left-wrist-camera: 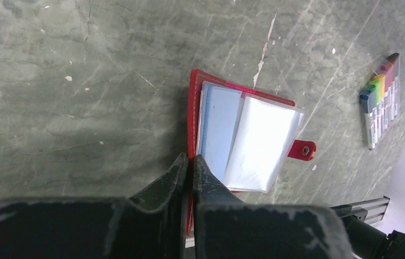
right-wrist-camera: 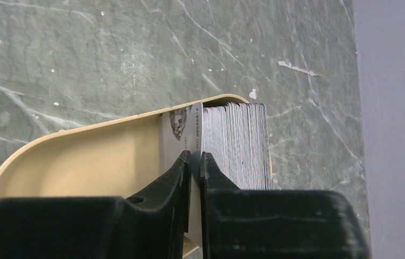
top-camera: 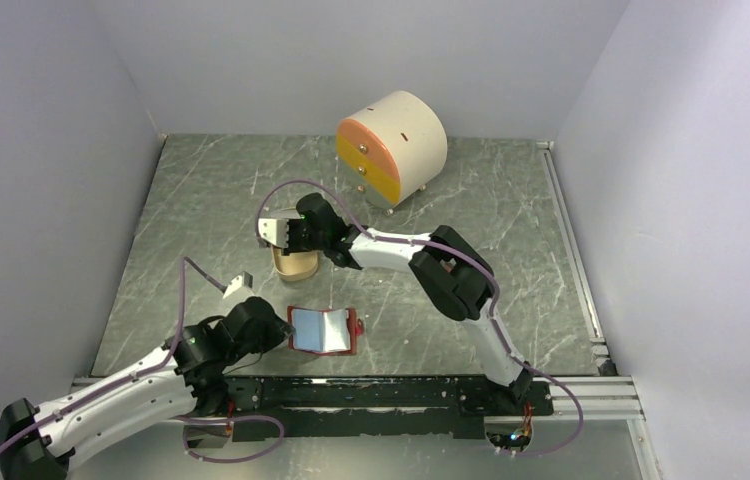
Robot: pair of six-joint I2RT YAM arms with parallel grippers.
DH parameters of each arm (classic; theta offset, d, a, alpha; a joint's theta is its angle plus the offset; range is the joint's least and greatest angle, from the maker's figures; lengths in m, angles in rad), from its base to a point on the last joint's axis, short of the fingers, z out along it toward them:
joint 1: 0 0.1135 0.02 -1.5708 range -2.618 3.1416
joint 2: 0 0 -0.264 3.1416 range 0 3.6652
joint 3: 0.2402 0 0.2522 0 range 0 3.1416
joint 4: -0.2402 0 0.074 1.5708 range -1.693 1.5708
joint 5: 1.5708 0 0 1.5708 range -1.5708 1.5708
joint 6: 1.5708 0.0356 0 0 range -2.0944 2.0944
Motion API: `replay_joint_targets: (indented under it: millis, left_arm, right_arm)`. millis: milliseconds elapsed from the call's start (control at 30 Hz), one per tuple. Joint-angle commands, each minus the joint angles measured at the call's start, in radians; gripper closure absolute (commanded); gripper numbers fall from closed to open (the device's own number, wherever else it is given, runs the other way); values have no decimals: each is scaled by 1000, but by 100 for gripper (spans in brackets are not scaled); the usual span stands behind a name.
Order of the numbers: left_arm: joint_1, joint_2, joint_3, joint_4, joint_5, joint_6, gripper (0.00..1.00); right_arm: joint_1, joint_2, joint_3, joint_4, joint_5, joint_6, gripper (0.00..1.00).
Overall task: Put the credit cards into the card holder
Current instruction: Pick up the credit card from the storage box.
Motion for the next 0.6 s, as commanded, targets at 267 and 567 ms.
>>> replay_joint_targets:
  millis: [267, 567]
  left_arm:
    - [-5, 19, 23, -16, -20, -1, 91]
    - [-5, 8, 20, -19, -22, -10, 91]
  right_arm:
    - [-8, -41, 0, -100, -66, -5, 100]
    - [-25, -87, -4, -89, -129, 35, 100]
